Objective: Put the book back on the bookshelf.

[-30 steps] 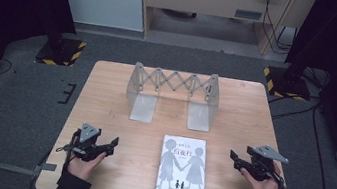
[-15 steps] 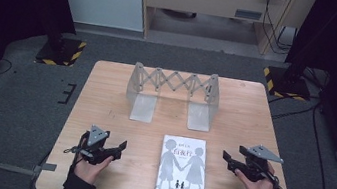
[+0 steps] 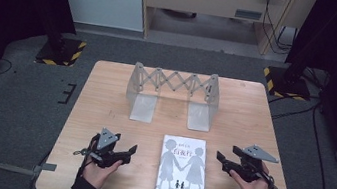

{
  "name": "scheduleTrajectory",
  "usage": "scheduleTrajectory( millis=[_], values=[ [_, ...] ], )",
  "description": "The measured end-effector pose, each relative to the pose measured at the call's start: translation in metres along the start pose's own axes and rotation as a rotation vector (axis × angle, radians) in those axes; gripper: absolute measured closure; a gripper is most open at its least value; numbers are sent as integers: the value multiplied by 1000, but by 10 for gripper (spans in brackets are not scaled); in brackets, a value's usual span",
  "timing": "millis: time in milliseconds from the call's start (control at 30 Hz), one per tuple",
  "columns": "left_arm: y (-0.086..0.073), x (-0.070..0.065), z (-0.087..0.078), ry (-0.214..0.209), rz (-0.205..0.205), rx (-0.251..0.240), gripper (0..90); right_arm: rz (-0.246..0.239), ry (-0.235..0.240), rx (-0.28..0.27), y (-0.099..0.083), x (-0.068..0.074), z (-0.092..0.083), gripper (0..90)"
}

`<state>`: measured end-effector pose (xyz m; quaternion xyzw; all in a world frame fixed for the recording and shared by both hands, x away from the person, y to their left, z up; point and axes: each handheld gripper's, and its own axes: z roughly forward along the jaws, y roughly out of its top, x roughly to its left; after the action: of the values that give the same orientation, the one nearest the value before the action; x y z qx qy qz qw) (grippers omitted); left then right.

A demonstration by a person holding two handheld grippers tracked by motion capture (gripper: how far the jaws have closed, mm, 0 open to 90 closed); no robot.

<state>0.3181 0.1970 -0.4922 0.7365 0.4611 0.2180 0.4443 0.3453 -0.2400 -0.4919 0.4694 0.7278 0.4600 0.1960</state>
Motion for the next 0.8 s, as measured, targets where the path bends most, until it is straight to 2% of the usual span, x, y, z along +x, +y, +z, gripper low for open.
scheduleTrajectory(
  millis=[233,633,800],
  values=[
    [1,-11,4,-25,11,0,224,-4,12,4,-2,4,2,280],
    [0,-32,14,-77,47,16,228,11,63,11,-5,13,6,279],
    [0,-42,17,-103,61,10,257,30,92,12,-8,17,7,285]
  ],
)
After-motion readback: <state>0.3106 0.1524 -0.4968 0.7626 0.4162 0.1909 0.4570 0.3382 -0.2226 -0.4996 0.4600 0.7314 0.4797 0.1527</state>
